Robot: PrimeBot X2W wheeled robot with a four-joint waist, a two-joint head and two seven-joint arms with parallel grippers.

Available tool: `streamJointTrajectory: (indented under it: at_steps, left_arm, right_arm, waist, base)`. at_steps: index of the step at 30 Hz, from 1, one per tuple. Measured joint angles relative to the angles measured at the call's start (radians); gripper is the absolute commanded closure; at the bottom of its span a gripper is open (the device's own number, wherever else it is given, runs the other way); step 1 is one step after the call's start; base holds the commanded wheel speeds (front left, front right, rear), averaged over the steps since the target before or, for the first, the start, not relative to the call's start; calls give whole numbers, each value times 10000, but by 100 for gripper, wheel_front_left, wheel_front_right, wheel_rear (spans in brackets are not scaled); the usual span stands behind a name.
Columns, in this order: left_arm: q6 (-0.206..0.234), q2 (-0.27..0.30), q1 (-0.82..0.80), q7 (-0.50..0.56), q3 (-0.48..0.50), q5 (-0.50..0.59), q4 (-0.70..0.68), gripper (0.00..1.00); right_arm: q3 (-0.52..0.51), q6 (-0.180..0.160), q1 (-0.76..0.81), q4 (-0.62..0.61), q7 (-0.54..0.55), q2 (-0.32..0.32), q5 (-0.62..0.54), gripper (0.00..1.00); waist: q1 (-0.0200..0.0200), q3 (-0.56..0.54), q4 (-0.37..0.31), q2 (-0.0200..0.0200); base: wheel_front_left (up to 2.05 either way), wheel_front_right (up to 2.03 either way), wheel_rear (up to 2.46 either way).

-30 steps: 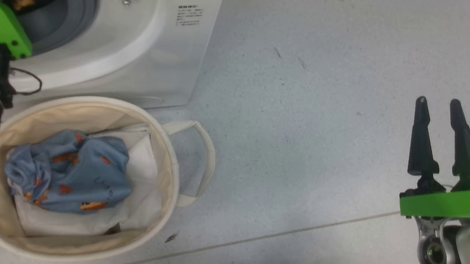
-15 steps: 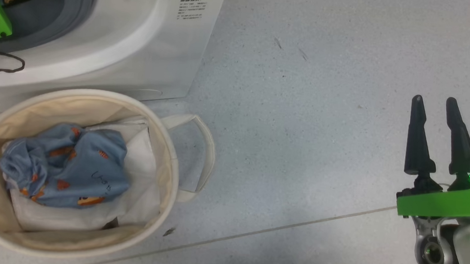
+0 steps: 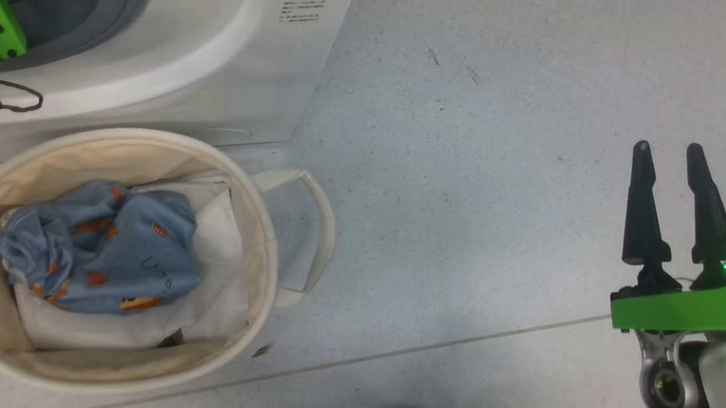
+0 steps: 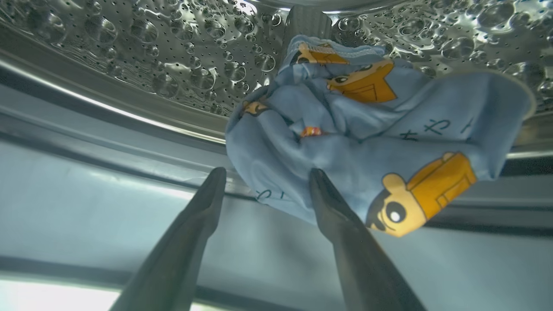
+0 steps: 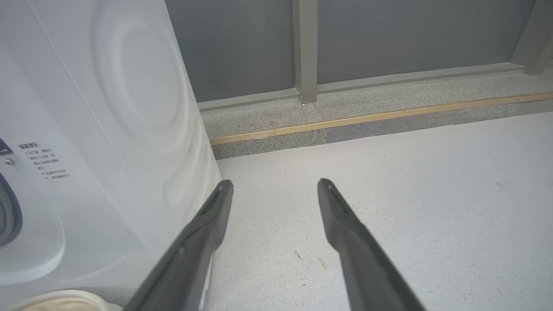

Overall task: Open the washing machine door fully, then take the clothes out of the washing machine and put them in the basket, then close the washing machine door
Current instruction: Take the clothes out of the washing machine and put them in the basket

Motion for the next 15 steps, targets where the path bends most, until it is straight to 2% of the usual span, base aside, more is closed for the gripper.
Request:
streamJointTrajectory:
  at_steps: [2, 3, 5, 6, 11, 15]
  left_arm:
    - [-56, -13, 0, -12, -2, -2, 0, 0]
    - [-100, -27, 0, -21, -17, 0, 2, 5]
    - [-299, -58, 0, -36, -61, -4, 0, 87]
    - [-374, -90, 0, -92, -59, -38, 4, 100]
    - [-700, -151, 1, -196, -192, -90, 8, 100]
    - [-771, -150, 1, -320, -213, -174, 8, 100]
  right_arm:
    - [2, 0, 0, 0, 0, 0, 0, 0]
    - [2, 0, 0, 0, 0, -8, 0, 0]
    - [2, 0, 0, 0, 0, -23, 0, 0]
    - [0, 0, 0, 0, 0, -33, 0, 0]
    - [-2, 0, 0, 0, 0, -46, 0, 0]
    - [-31, 0, -1, 0, 0, -58, 0, 0]
  waist:
    - [0, -10, 15, 0]
    - [0, -18, 32, 0]
    - [0, -20, 56, 0]
    - [0, -18, 67, 0]
    - [0, 5, 90, 0]
    - [-1, 20, 75, 0]
  base:
    - [0, 0, 0]
    - [0, 0, 0]
    - [0, 0, 0]
    - [0, 0, 0]
    - [0, 0, 0]
    - [0, 0, 0]
